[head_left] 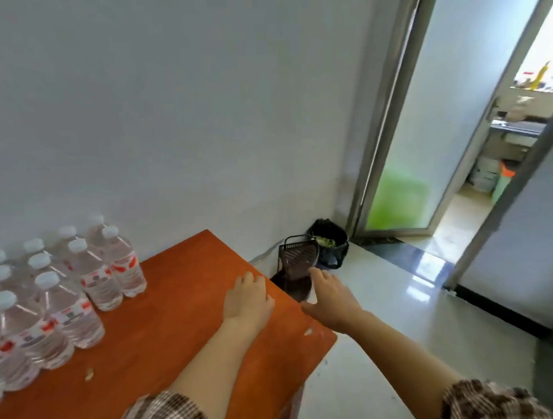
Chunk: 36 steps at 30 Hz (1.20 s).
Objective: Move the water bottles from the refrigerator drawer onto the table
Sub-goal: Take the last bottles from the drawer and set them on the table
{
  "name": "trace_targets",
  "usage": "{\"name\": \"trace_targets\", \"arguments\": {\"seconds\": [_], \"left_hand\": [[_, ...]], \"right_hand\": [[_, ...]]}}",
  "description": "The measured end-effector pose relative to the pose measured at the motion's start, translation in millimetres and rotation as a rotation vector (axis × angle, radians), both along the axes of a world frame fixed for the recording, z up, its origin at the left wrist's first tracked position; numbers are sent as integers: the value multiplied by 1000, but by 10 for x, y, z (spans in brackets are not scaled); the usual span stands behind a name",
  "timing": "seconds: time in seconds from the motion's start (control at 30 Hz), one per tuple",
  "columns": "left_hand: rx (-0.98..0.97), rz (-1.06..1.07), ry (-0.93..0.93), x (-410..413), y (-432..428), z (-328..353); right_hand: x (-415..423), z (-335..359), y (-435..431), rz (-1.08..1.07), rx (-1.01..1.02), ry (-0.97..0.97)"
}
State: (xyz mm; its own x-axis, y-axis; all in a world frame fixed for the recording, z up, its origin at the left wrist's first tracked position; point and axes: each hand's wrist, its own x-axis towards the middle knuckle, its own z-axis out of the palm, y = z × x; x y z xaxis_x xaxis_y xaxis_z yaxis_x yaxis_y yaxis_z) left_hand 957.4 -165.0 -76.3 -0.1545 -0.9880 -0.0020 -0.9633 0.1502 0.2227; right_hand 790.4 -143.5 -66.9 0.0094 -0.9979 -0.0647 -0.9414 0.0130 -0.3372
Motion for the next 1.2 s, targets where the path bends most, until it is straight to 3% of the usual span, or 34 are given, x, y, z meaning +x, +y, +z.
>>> {"name": "trace_targets", "arguments": {"seconds": [0.33, 0.6, 0.9, 1.2], "left_hand": [[-12, -419, 51, -2725, 1391, 182], [-59, -753, 57, -4561, 2231, 405], [-154, -1086, 48, -6578, 2709, 468], [-74, -1255, 62, -8638, 2943, 473]], "right_hand": [[-2505, 111, 2008, -424, 21, 93], [-4013, 375, 3245, -732, 13, 167], [-5690, 441, 4026, -958, 26, 237], [-7502, 594, 4468, -1156, 88, 226]]}}
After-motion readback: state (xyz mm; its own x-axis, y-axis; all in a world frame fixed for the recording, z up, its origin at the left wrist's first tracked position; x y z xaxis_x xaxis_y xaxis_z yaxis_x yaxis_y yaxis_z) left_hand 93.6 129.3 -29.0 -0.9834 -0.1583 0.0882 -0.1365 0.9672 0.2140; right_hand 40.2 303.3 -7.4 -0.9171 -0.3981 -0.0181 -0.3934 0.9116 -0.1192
